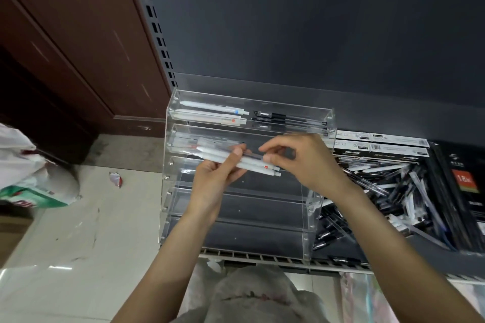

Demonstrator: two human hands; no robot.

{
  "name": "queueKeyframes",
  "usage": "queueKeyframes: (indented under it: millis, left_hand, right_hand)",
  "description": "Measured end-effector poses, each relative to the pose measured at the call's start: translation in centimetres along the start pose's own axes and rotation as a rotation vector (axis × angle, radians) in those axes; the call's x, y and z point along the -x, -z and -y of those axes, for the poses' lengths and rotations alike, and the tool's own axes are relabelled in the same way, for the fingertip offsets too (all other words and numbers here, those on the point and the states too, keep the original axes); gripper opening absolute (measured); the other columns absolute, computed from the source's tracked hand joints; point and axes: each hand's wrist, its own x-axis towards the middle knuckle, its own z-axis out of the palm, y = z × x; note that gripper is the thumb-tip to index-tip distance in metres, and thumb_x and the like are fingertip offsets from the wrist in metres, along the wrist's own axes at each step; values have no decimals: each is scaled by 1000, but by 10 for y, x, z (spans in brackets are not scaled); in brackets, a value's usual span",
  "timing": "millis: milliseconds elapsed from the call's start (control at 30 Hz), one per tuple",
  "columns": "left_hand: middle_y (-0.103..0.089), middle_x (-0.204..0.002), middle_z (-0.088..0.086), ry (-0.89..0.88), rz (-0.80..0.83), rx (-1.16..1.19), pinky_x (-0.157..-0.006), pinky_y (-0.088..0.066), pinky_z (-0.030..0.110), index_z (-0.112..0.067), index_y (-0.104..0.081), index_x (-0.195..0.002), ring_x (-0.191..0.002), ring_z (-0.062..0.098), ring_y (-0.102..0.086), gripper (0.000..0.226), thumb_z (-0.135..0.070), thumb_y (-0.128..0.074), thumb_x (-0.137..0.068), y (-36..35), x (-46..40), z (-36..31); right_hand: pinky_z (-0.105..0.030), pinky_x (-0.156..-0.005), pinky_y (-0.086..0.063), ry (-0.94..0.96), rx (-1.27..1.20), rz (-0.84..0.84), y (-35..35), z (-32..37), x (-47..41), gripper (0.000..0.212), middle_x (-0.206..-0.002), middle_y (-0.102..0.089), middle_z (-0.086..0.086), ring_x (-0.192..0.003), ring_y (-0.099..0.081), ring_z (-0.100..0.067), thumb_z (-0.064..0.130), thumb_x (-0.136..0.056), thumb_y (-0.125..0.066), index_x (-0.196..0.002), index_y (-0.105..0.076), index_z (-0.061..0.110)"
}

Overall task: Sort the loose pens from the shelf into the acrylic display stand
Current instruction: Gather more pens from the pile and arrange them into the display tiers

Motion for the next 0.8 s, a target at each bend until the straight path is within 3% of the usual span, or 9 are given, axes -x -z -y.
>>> queueKeyframes:
  millis: [167,300,467,533,633,800]
  left_hand:
    - [-74,-99,2,-30,1,-1,-74,-52,15,-9,-69,-107,-96,10,-69,22,-18,-61,-88,8,3,-3]
    - [-74,-101,0,-57,-1,-25,-73,-53,16,-12,-71,-100,-98,13,-69,17,-17,-62,-86,19,7,-2]
    - [-74,-97,4,-46,-14,-29,-74,-53,16,-8,-69,-107,-96,13,-69,25,-19,-61,-86,33,11,2]
    - [-75,-94,3,-36,-51,-14,-73,-54,16,-9,-70,-103,-95,13,-69,20,-18,-61,-87,41,11,4]
    - [-75,-91,1,-30,-98,13,-72,-54,15,-11,-70,-98,-93,12,-69,14,-15,-60,-89,52,11,3]
    - [-74,-87,0,-49,-128,39,-70,-53,14,-10,-70,-97,-89,10,-69,14,-15,-59,-90,64,16,-1]
  right_hand:
    - [-5,-68,-38,54,81,30,-4,4,-6,17,-81,-63,21,-71,-55,11,25,-83,-71,-99,-74,24]
    - [-19,-76,-48,80,121,130,-12,10,-6,18,-89,-70,16,-79,-62,2,28,-84,-69,-102,-72,27]
    - [-13,-71,-48,21,213,-72,2,-5,2,16,-85,-69,11,-72,-60,3,21,-81,-70,-96,-73,24]
    - [-18,-70,-53,11,258,-152,7,-10,5,15,-83,-70,10,-69,-60,1,21,-79,-72,-94,-74,23]
    - [-31,-65,-56,60,345,-183,-5,-5,-3,11,-86,-72,7,-70,-63,-8,22,-82,-71,-92,-75,23]
    - [-29,-66,-50,240,634,-184,-47,11,-41,16,-75,-70,2,-70,-63,-20,13,-70,-80,-83,-75,20]
